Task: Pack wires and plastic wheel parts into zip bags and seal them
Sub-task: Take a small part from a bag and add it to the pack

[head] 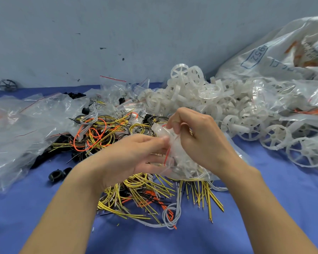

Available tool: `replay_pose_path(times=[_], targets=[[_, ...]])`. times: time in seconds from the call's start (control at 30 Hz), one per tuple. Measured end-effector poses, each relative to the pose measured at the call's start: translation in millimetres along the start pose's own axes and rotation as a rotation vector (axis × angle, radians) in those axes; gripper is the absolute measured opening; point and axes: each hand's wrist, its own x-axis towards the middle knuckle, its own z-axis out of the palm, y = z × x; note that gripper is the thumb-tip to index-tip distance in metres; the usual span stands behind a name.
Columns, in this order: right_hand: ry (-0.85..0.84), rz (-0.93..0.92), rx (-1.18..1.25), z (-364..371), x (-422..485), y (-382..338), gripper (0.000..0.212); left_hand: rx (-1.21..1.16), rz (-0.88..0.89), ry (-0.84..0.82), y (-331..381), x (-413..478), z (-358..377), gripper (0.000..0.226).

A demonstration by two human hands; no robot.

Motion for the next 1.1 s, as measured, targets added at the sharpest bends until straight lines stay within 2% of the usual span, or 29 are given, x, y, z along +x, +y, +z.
replay_pose_path(times=[0.07,0.17,0.3,0.4,0.47,0.57,0.67,0.73,0.77,0.87,0.93,1.0,1.03,1.1], targets=[[0.011,-0.003,0.001,0.7,-0.2,0.3,0.029,-0.127,0.016,0.115,1.3,-5.0,-6.9,0.05],[0.011,-0.018,-0.011,4.4,-0.9,-1.8,0.03,-0.263,0.059,0.175,1.9,-8.1,-7.9,0.039],[0.001,-0.039,-0.026,11.0,0.4,-7.3,0.03,-0.133,0.119,0.203,-6.5,2.0,4.9,0.02],[0.019,-0.046,-0.023,13.6,1.7,-11.1,0.029,-0.069,0.1,0.138,-17.3,12.7,13.2,0.019],[0.019,-0.043,-0.007,16.3,2.3,-13.6,0.028,0.091,0.092,0.121,-23.0,18.0,18.3,0.016],[-0.042,-0.041,0.013,23.0,3.0,-17.5,0.026,0.292,0.195,0.177,-26.1,24.9,24.1,0.014],[-0.113,-0.014,0.041,23.7,2.7,-15.3,0.029,0.294,0.21,0.141,-23.6,28.3,13.8,0.012],[-0.087,0.05,0.047,16.1,1.9,-8.9,0.033,0.197,0.164,0.123,-22.4,29.6,1.4,0.007],[-0.051,0.083,0.045,10.3,1.8,-4.4,0.034,0.116,0.119,0.17,-21.1,29.9,-5.1,0.009],[0.1,0.18,0.048,-9.0,1.6,10.2,0.033,-0.088,-0.01,0.36,-17.6,24.5,-22.3,0.037],[0.167,0.252,0.035,-18.4,1.0,20.5,0.031,-0.097,-0.065,0.345,-17.1,15.5,-29.0,0.056],[0.183,0.32,0.009,-23.7,-0.1,28.0,0.03,0.0,-0.09,0.281,-19.6,3.7,-26.5,0.07],[0.177,0.346,-0.003,-25.3,-0.9,30.3,0.029,0.121,-0.085,0.262,-22.8,-1.2,-22.3,0.072],[0.165,0.379,-0.009,-27.5,-2.1,33.2,0.028,0.44,-0.049,0.228,-29.8,-8.1,-12.2,0.057]])
